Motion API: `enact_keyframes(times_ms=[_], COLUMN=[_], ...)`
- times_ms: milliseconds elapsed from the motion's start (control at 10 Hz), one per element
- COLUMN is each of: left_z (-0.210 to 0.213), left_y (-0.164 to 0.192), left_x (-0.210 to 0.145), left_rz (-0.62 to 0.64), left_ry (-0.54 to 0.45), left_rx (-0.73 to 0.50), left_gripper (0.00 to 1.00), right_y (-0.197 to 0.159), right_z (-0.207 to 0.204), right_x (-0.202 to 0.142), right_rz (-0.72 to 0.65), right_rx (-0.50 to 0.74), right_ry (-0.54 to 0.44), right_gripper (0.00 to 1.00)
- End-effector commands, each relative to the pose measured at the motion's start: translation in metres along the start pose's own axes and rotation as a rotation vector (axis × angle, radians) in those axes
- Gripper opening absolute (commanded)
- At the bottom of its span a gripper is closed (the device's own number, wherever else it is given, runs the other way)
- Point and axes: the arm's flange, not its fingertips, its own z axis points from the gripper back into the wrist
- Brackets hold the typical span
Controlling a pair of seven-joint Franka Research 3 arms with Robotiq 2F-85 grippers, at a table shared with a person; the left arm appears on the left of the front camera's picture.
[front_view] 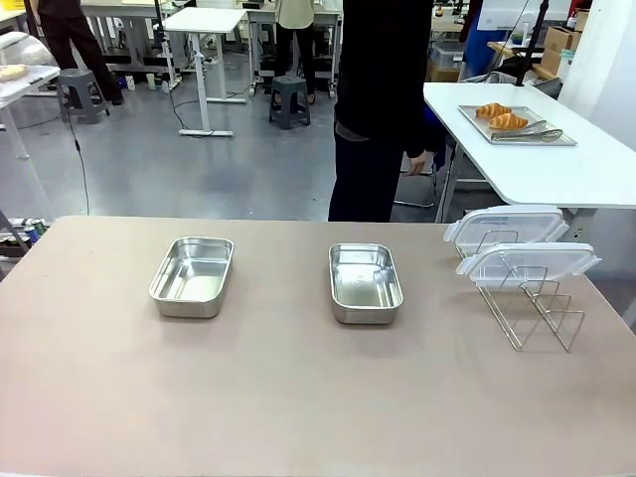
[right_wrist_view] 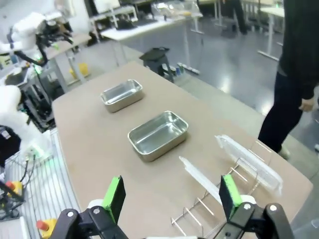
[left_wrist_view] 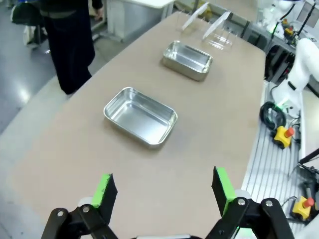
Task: Place the bread in airtight containers.
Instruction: Lift both Airtight Container.
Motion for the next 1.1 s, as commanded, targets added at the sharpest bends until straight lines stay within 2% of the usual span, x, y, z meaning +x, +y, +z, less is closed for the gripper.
enact_keyframes(times_ms=[0, 200, 400, 500, 600, 1000], left_z=[0.000, 0.001, 0.002, -0.003, 0.001, 0.001], left_y=[0.013, 0.010, 0.013, 0.012, 0.009, 0.009], left_x=[-0.018, -0.027, -0.031, -0.031, -0.034, -0.034], left_rz=[-0.013, -0.038, -0.052, -0.029, -0.030, -0.030], left_ry=[-0.048, -0.077, -0.052, -0.027, -0.052, -0.052], left_rx=[-0.034, -0.052, -0.059, 0.030, -0.051, -0.051], left_gripper=[1.00, 1.00, 1.00, 1.00, 1.00, 1.00], right_y=[0.001, -0.002, -0.003, -0.011, -0.011, -0.011], right_z=[0.005, 0.005, 0.003, 0.015, 0.015, 0.015], right_x=[-0.028, -0.044, -0.045, -0.040, -0.040, -0.040], right_rz=[0.009, 0.001, -0.011, -0.018, -0.018, -0.018], right_rx=[0.038, 0.045, 0.042, 0.040, 0.040, 0.040], right_ry=[-0.046, -0.044, -0.056, -0.038, -0.038, -0.038], right_gripper=[1.00, 1.00, 1.00, 1.00, 1.00, 1.00])
